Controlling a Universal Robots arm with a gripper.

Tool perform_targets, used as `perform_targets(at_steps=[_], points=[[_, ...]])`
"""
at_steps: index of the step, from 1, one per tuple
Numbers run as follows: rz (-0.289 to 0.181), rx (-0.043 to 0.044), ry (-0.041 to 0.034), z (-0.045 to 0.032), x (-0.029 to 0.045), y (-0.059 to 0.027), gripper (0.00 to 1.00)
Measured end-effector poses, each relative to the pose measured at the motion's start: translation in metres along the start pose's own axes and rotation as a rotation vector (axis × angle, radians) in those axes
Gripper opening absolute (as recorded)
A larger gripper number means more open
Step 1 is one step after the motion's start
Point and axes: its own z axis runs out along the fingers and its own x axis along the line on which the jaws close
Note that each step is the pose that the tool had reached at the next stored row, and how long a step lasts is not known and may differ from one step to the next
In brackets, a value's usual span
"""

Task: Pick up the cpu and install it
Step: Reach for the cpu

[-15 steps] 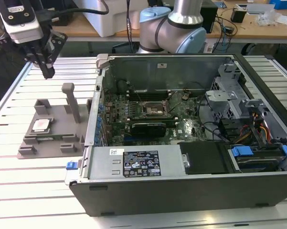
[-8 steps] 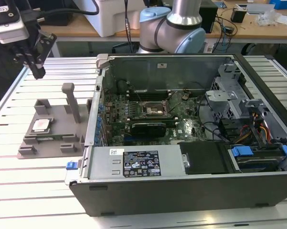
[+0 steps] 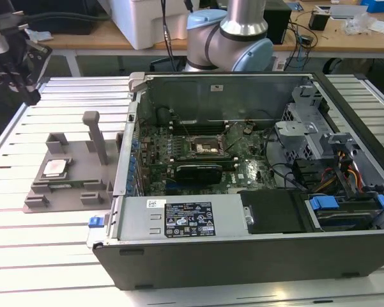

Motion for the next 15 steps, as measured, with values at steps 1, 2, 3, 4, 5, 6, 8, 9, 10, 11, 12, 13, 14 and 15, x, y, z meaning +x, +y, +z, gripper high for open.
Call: perform_targets(at_steps=[1,2,3,4,5,6,8,9,10,11,12,13,14,15], points=[[0.0,0.0,-0.0001,0.0001,0.0037,0.0003,0.11],[0.0,0.0,-0.0001,0.0002,0.0076,0.0006,0.11],[0.0,0.0,-0.0001,0.0003,0.0107,0.0008,0.11],[0.0,0.0001,0.0,0.0003,0.0153,0.0008,0.11],[0.0,0.0,-0.0001,0.0004,0.0194,0.0007,0.11],[0.0,0.0,0.0,0.0003,0.0227,0.0005,0.11],[0.0,0.0,0.0,0.0002,0.0334,-0.0002,0.11],[0.0,0.0,0.0,0.0001,0.0384,-0.0006,0.11],[0.0,0.0,-0.0001,0.0001,0.0396,-0.0007,0.11],[0.0,0.0,-0.0001,0.0001,0.0396,-0.0007,0.11],[0.0,0.0,-0.0001,0.0001,0.0396,-0.0007,0.11],[0.0,0.0001,0.0,0.0001,0.0398,-0.0007,0.11],[0.0,0.0001,0.0,0.0001,0.0398,-0.0007,0.11],[0.0,0.0,-0.0001,0.0001,0.0399,-0.0007,0.11]])
